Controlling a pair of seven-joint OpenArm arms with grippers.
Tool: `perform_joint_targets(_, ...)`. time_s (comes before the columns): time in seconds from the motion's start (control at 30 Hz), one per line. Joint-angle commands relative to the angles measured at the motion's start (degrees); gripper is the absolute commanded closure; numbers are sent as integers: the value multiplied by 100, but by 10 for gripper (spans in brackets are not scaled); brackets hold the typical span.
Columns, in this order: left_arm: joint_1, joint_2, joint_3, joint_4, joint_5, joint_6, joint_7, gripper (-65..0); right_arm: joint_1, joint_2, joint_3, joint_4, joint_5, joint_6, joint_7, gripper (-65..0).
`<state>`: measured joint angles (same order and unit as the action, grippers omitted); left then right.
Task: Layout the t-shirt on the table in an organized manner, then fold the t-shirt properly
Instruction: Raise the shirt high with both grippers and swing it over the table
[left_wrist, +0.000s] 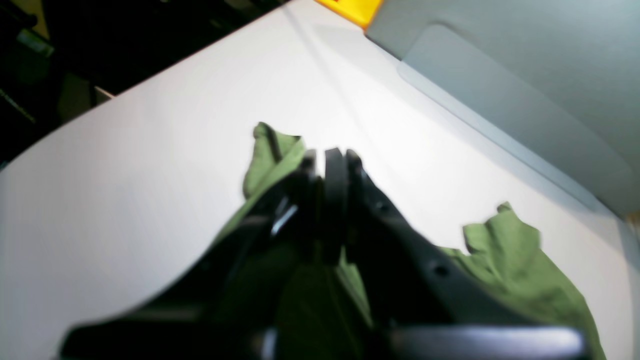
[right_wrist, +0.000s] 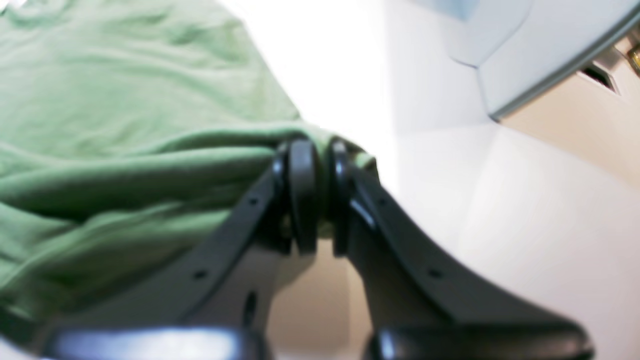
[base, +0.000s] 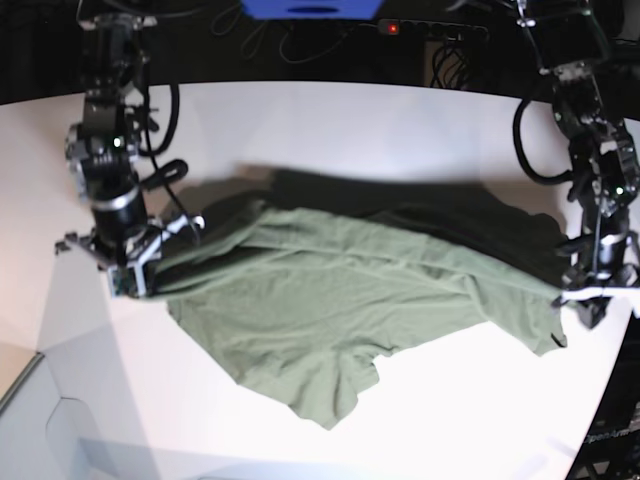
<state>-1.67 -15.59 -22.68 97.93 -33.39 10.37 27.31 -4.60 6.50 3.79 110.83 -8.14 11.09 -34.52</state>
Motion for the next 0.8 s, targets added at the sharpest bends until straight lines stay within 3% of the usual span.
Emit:
perform_joint_targets(0.0, -294, -89, 118, -66, 82, -39, -124, -1, 385, 31, 30, 87, -8, 91, 63, 0)
perform_joint_targets(0.07, -716, -89, 382, -382, 143, -39, -124, -1, 966, 40, 38, -45, -25, 548, -244, 0)
perform_joint_targets(0.13, -1217, -89, 584, -769, 187, -39, -124, -1, 1528, 181, 47, -230, -34, 741, -587, 0)
perform_joint_targets(0.37, -3151, -133, 1138, -2263, 178, -39, -151, -1, 3014, 770, 38, -1003, -34, 750, -825, 0)
perform_joint_targets(0.53, -4760, -212, 1938, -3257, 178, -39, -186, -1, 4007, 1130, 38, -1338, -34, 750, -825, 0)
perform_joint_targets(0.77, -6211, -27, 2298, -3995, 134, -48, -195, -1, 5291, 1218, 3, -1513, -34, 750, -825, 0)
